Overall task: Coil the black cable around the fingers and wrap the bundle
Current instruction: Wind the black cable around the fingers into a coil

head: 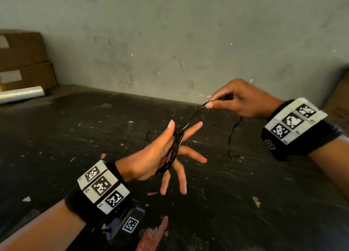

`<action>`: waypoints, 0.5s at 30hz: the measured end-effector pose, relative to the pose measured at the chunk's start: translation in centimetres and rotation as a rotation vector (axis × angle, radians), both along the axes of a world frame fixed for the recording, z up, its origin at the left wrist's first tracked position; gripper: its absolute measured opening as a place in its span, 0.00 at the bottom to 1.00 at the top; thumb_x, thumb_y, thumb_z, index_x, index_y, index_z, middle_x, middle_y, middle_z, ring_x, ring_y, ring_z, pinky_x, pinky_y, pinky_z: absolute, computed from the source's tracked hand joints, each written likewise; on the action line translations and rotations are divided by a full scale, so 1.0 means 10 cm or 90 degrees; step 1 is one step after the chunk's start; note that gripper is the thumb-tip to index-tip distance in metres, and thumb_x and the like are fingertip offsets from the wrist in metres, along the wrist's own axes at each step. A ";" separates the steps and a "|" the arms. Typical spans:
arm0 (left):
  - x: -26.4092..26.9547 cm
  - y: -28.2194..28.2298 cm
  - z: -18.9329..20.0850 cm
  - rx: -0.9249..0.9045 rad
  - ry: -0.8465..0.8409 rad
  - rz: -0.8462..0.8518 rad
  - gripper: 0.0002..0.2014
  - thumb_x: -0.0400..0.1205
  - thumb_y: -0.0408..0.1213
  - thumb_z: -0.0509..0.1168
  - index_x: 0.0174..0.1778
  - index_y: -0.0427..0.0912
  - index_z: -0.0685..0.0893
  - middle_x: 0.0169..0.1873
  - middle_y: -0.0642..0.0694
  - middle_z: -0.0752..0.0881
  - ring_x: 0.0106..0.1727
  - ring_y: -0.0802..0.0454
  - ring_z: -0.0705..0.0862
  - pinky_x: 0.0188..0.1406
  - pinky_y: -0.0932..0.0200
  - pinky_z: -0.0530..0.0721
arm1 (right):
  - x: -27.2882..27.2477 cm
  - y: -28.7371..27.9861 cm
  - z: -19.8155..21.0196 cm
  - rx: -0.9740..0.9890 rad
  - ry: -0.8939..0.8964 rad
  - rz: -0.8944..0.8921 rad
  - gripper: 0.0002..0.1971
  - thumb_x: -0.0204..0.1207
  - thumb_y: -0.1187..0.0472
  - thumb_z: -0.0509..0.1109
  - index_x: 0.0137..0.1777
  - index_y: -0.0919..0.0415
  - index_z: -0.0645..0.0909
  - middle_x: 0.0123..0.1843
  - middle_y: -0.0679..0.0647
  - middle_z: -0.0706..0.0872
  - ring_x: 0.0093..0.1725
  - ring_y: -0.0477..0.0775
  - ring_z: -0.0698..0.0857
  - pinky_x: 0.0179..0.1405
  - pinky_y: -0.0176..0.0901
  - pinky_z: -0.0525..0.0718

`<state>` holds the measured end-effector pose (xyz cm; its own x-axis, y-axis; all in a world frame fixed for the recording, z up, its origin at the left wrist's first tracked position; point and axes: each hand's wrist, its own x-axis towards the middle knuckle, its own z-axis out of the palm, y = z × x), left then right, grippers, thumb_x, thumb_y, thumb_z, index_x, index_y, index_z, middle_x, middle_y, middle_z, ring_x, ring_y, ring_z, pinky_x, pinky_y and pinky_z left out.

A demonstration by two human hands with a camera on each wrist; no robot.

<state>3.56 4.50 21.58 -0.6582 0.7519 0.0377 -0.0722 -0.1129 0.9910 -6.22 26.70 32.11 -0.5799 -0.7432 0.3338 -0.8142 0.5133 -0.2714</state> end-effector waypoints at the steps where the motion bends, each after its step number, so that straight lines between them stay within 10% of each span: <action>1: 0.00 0.00 0.01 0.003 0.001 0.000 0.39 0.69 0.77 0.51 0.78 0.74 0.56 0.68 0.36 0.82 0.40 0.40 0.91 0.16 0.56 0.87 | -0.03 0.00 -0.09 -0.010 -0.001 -0.001 0.19 0.72 0.46 0.68 0.48 0.62 0.91 0.39 0.55 0.93 0.35 0.57 0.89 0.38 0.55 0.85; 6: -0.02 0.04 0.15 0.031 0.019 0.034 0.32 0.74 0.72 0.44 0.77 0.75 0.60 0.66 0.35 0.83 0.37 0.41 0.91 0.13 0.59 0.84 | -0.07 -0.13 -0.74 -0.023 -0.057 0.030 0.13 0.81 0.57 0.64 0.52 0.63 0.88 0.46 0.54 0.93 0.41 0.39 0.87 0.42 0.34 0.84; 11: -0.12 0.11 0.23 0.077 0.045 0.092 0.25 0.82 0.62 0.41 0.78 0.75 0.56 0.67 0.36 0.83 0.36 0.43 0.91 0.12 0.60 0.84 | 0.25 -0.44 -1.23 -0.154 -0.182 0.050 0.13 0.81 0.73 0.60 0.57 0.63 0.85 0.52 0.53 0.91 0.48 0.46 0.87 0.50 0.28 0.82; 15: -0.23 0.09 0.27 0.146 0.003 0.157 0.26 0.81 0.62 0.42 0.78 0.75 0.55 0.69 0.37 0.82 0.41 0.40 0.92 0.15 0.58 0.86 | 0.49 -0.65 -1.31 -0.144 -0.318 0.046 0.12 0.87 0.62 0.55 0.56 0.59 0.81 0.35 0.51 0.82 0.29 0.40 0.83 0.28 0.31 0.78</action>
